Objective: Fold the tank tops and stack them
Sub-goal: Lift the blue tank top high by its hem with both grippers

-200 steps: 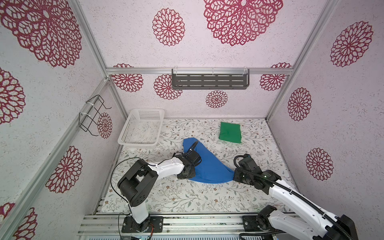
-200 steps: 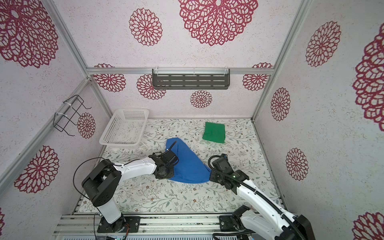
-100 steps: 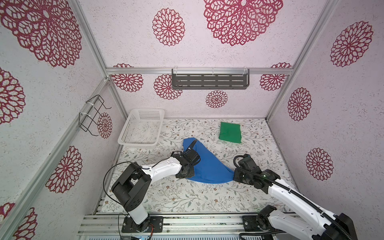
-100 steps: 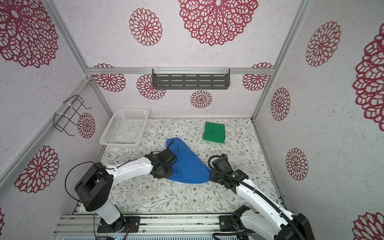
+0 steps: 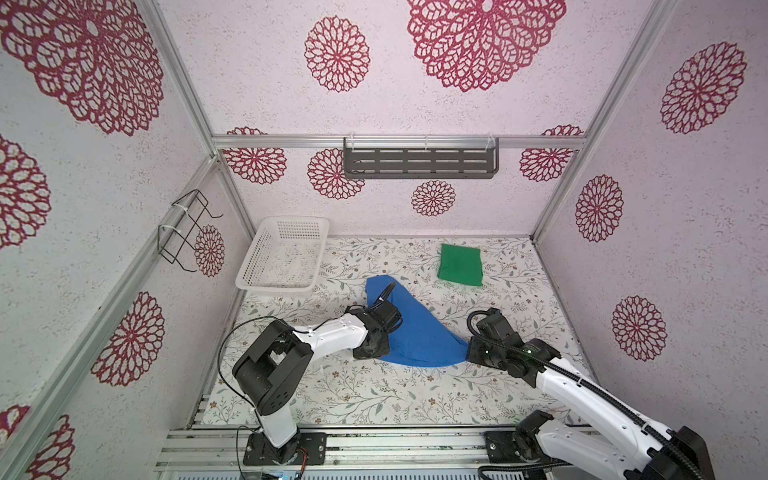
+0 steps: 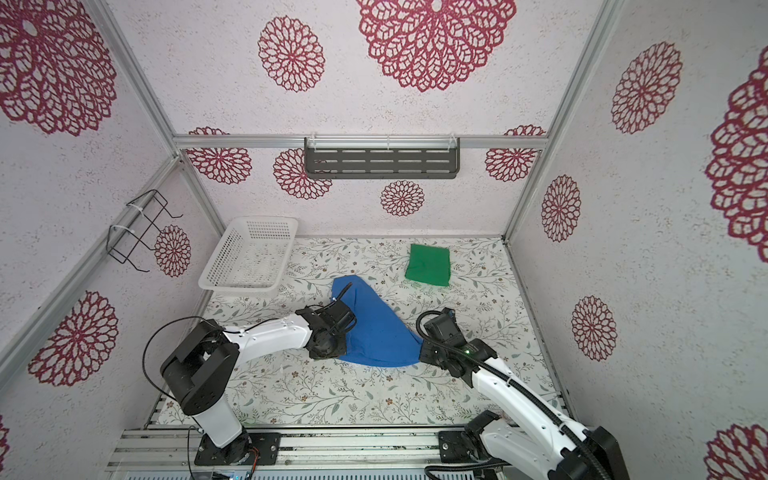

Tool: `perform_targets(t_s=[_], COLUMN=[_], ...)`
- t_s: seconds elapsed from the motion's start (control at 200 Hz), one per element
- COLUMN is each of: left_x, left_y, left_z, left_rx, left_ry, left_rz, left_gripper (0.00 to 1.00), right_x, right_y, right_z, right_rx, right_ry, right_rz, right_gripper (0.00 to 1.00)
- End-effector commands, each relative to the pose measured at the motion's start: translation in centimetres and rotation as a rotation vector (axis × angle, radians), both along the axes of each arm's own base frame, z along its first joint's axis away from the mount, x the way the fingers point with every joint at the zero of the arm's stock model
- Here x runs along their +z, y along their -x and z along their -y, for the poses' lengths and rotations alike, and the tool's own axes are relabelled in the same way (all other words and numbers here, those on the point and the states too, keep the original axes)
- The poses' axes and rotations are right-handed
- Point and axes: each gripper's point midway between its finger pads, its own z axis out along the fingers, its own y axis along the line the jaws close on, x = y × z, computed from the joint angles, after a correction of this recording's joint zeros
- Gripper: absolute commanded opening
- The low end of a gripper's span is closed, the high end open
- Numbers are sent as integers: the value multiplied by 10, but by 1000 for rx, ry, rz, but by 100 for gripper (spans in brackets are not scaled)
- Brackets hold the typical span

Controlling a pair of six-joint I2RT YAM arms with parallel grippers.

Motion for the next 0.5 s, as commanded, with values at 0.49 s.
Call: perform_targets(t_s=[0.49], left_x=[269], left_y=[-28], left_z=[-51], left_rx=[-32], left_ry=[193], left_rz=[443], left_gripper=[0], right_x=[164], right_y=[-59], right_z=[6], right_rx=[96], right_ry=[99], right_rz=[290], right_gripper=[0])
